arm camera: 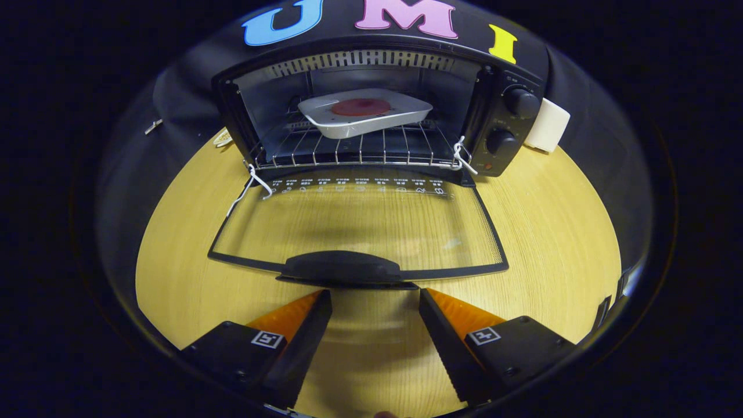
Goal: Open the toaster oven, put the food inside, and close the toaster oven door.
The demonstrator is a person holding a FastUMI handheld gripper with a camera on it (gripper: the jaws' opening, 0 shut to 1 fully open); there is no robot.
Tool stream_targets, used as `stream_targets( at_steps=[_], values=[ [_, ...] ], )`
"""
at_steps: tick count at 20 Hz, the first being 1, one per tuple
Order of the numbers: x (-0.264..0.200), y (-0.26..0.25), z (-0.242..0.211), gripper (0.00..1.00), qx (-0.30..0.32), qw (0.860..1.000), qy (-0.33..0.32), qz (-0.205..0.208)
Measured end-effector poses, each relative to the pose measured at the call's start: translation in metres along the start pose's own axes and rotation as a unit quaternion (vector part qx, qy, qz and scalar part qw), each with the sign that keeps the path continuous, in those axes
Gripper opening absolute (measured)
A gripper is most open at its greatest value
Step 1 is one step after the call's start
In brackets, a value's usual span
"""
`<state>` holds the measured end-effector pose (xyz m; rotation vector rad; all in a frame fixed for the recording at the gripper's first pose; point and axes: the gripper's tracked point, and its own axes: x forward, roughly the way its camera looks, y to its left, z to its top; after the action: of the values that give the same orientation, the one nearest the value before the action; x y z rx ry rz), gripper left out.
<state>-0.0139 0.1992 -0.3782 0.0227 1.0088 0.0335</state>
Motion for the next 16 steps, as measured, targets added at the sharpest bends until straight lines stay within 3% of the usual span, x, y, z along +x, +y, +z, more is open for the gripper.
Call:
stream_targets(
  at_steps=[9, 16],
  values=[
    [-0.019, 0.004, 0.015, 0.99, -0.063, 0.997, -0.032, 0.003],
    [-0.055, 0.006, 0.040, 0.99, -0.071, 0.994, -0.078, 0.034]
  ],
)
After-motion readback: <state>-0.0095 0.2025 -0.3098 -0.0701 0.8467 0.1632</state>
